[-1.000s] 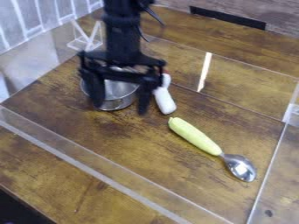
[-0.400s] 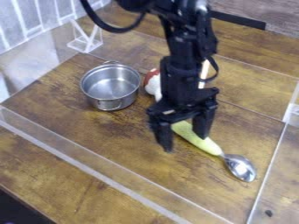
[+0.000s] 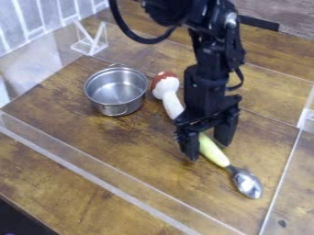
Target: Move the green spoon to the left
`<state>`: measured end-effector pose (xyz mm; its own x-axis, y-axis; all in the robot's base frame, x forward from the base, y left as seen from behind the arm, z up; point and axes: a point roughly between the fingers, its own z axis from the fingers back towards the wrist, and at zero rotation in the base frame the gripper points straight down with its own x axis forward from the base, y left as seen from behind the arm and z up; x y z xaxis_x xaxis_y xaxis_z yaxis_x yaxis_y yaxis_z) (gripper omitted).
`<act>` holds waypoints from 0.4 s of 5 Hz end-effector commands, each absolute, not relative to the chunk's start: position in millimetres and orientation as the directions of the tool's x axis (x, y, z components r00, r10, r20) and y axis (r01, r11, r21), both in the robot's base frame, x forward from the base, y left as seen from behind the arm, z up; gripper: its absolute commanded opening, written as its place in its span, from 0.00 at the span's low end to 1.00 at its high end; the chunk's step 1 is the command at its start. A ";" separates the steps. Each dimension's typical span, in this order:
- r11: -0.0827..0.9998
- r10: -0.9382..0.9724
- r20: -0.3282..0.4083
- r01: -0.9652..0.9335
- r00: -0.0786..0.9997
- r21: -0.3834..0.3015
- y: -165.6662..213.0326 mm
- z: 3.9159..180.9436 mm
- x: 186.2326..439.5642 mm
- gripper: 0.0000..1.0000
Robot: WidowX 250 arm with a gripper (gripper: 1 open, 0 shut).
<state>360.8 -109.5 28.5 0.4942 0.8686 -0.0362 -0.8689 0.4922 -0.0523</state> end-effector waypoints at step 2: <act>0.438 0.898 0.001 -0.892 0.441 -0.113 -112.1 56.7 386.7 1.00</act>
